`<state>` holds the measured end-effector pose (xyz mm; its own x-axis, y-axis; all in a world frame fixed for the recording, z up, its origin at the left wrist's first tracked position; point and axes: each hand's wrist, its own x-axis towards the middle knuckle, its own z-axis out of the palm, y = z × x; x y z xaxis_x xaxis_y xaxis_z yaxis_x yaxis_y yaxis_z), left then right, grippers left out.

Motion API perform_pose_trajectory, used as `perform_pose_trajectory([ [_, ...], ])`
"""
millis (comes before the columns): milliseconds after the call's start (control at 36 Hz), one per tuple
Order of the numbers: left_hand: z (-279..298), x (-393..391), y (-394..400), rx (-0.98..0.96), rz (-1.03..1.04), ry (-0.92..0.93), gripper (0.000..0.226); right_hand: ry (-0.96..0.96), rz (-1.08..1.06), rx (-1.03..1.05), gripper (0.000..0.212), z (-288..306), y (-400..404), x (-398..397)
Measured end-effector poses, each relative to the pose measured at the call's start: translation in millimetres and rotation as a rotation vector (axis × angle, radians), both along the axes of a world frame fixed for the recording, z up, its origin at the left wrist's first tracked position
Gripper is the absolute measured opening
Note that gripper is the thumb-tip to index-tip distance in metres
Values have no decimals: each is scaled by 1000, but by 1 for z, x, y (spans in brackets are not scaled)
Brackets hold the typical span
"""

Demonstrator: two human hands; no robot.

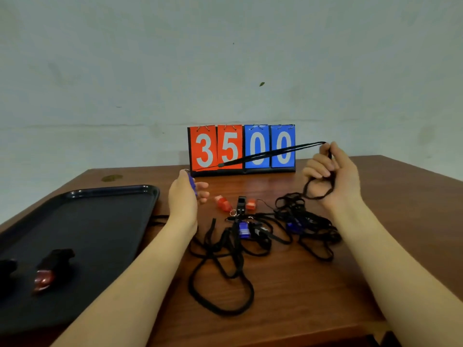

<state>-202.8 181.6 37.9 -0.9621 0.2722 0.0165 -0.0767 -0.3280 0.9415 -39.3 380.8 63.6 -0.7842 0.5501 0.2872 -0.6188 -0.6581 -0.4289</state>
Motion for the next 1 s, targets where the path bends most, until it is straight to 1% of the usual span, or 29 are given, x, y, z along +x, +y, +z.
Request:
perform_pose_trajectory([
  [83, -6, -4, -1, -1, 30, -49, 28, -45, -63, 32, 21, -3, 2, -2],
  [167, -9, -1, -4, 14, 43, -114, 19, -219, -182, 179, 22, -6, -5, -8],
  [194, -9, 1, -4, 17, 46, -134, 17, -299, -225, 271, 22, -6, -10, -9],
  [278, -7, 9, -6, 44, 29, -174, 17, -568, -348, 638, 19, -9, -27, -11],
  [389, -2, 23, -10, 210, -2, -194, 21, -714, -374, 986, 27, -14, -47, -12],
  [444, 0, 28, -13, 218, -14, -140, 27, -746, -465, 1196, 27, -15, -54, -12],
  [472, 1, 29, -13, 172, -10, -87, 32, -754, -518, 1338, 26, -16, -56, -11],
  [528, 4, 31, -13, 18, 10, 50, 39, -768, -536, 1606, 24, -20, -60, -11],
  [583, 4, 35, -11, -125, 20, 180, 39, -762, -494, 1732, 23, -23, -62, -12],
  [694, -4, 41, -9, -344, -47, 531, 30, -691, -466, 1734, 24, -23, -65, -12],
  [750, -3, 45, -12, -355, -123, 624, 28, -639, -475, 1709, 25, -21, -67, -11],
  [833, -1, 47, -10, -323, -322, 594, 34, -578, -497, 1652, 25, -19, -70, -10],
  [889, -4, 49, -9, -341, -437, 538, 28, -559, -517, 1616, 25, -19, -70, -10],
  [944, -6, 51, -8, -389, -499, 549, 25, -555, -547, 1579, 25, -19, -69, -11],
  [1000, -7, 50, -7, -379, -511, 585, 31, -550, -579, 1550, 24, -19, -67, -11],
])
